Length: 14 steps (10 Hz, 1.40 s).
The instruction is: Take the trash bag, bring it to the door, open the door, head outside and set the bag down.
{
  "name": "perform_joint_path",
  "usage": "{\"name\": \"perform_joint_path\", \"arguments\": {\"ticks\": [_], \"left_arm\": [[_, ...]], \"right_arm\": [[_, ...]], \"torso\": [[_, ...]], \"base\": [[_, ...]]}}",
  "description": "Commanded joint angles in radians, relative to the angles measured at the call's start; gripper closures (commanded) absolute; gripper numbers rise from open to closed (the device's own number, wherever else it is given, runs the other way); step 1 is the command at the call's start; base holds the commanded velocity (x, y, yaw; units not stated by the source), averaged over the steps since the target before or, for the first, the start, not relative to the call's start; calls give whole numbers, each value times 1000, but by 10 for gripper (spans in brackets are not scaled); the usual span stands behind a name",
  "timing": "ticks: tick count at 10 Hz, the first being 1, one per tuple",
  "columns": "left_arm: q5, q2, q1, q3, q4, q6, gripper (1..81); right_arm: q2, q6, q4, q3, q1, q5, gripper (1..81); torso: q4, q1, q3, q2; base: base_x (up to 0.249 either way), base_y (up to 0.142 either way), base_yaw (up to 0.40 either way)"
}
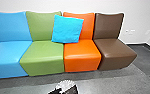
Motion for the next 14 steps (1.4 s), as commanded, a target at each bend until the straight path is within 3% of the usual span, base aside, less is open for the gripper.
{"name": "perform_joint_path", "arguments": {"ticks": [1, 4, 8, 9, 10, 14], "left_arm": [[65, -11, -111, 16, -3, -1, 811], [88, -52, -89, 60, -2, 3, 811], [83, -255, -25, 310, 8, 16, 811], [82, -299, -10, 355, 8, 30, 811], [80, -347, 9, 402, 8, 44, 811], [77, -463, 112, 501, 8, 116, 811]], "right_arm": [[-48, -3, 3, 10, 15, -77, 10], [-16, -3, -2, -16, 20, -77, 10], [30, -3, 0, -72, 35, -79, 10], [33, -3, -2, -81, 40, -80, 10], [39, -3, -2, -88, 43, -79, 10], [68, -3, -8, -116, 43, -79, 10]], "torso": [[0, -62, 96, 97], [0, -130, 202, 201], [-1, -222, 338, 340], [-1, -245, 354, 376], [-1, -270, 306, 414], [-1, -357, 324, 547]], "base": [[0, 0, 0], [0, 0, 0], [0, 0, 0], [0, 0, 0], [0, 0, 0], [0, 0, 0]]}}
